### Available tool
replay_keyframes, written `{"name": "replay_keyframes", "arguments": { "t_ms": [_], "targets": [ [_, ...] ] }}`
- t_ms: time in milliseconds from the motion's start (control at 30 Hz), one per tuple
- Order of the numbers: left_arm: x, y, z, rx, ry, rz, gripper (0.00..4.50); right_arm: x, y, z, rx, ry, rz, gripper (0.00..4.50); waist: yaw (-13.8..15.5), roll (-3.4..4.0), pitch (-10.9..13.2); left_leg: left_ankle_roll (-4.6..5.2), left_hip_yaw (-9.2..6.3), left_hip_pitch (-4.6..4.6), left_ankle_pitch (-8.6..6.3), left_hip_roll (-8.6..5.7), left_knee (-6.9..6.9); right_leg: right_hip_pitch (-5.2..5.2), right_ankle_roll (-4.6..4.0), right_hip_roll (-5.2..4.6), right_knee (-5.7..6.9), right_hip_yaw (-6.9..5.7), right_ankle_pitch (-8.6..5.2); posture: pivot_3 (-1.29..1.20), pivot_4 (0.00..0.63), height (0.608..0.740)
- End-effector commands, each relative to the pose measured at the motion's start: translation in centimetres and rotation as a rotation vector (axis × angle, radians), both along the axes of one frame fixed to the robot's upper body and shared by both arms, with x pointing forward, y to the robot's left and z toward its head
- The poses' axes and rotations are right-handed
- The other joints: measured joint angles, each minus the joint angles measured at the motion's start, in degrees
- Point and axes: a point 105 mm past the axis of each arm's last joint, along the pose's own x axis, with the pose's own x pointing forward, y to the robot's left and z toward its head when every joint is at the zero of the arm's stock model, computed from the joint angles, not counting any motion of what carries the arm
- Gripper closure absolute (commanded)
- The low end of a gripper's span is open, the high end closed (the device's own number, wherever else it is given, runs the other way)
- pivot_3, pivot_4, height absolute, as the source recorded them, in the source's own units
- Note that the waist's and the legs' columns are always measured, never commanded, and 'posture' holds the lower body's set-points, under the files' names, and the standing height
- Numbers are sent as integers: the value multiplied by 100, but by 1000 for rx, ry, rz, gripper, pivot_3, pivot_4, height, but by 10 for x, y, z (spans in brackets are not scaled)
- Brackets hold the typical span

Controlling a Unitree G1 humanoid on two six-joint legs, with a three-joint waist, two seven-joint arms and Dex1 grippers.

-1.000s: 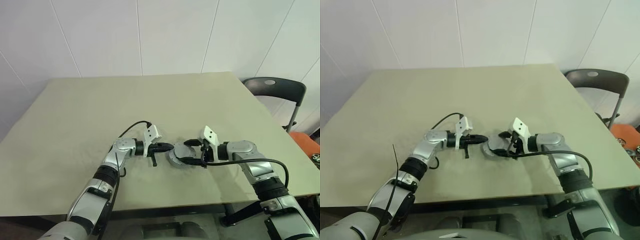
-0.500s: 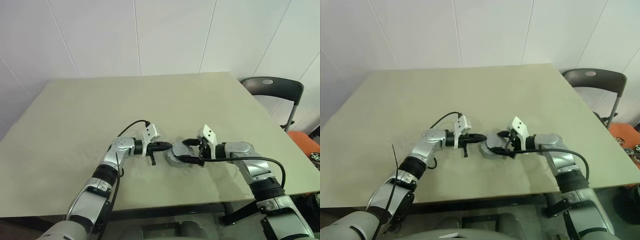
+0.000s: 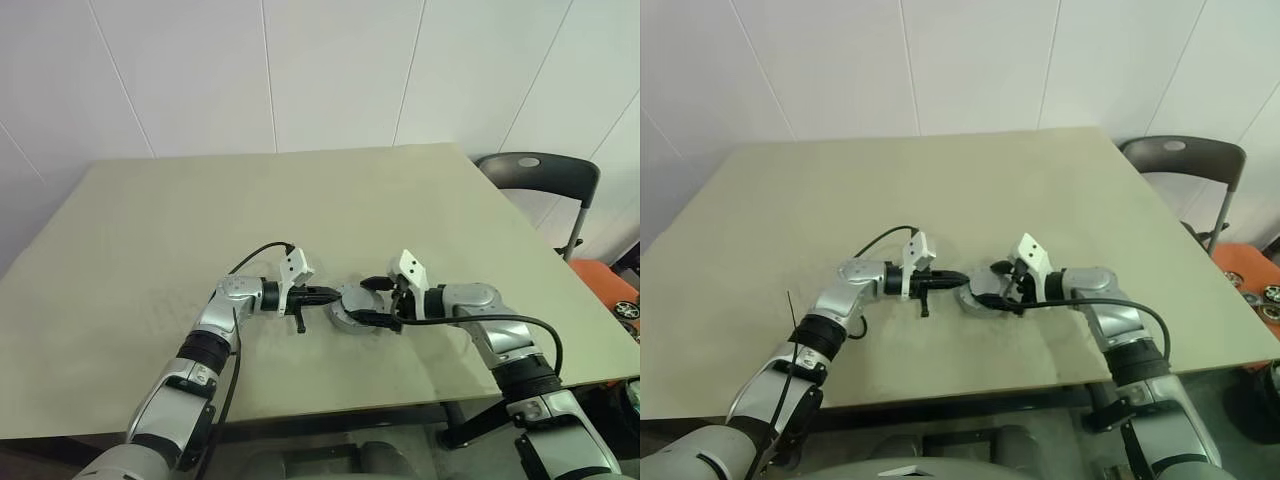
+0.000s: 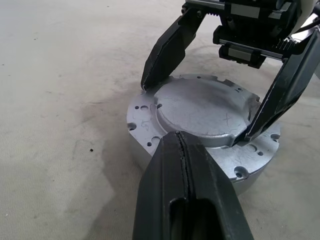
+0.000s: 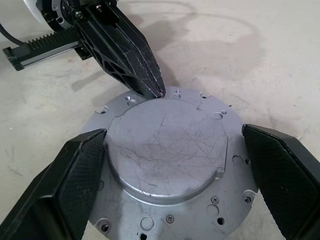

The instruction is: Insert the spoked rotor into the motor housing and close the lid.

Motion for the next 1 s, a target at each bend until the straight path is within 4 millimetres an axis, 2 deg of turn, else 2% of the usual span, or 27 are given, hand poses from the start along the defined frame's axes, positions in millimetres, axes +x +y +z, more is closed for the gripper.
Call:
{"name": "replay_keyframes", "arguments": {
  "t_ms": [33,367,500,700,1000],
  "targets": [
    [-3,-12,1,1,-13,-36,4500,2,-6,-14,-57,30,-52,21,2,0,0,0,0,4,0,0,0,4,0,0,0,0,0,0,0,740],
    [-1,-14,1,-4,-17,-25,4500,0,-7,-18,-76,26,-43,21,9,0,0,0,0,11,0,-2,-1,12,2,-1,0,0,0,0,0,740],
    [-1,-14,0,-5,-17,-22,4500,-2,0,-1,30,27,-19,21,23,1,1,0,-1,16,0,-3,0,18,1,-2,0,0,0,0,0,740],
    [0,-13,0,-4,-18,-20,4500,7,2,25,119,-27,-40,21,80,6,4,0,-1,-15,0,-5,-3,-15,13,-2,0,0,10,0,0,740],
    [0,-13,0,-2,-18,-25,4500,19,-2,44,187,-80,-99,21,140,8,5,0,2,-42,0,-8,-17,-50,-6,-6,-2,2,27,0,0,740]
  ]
}}
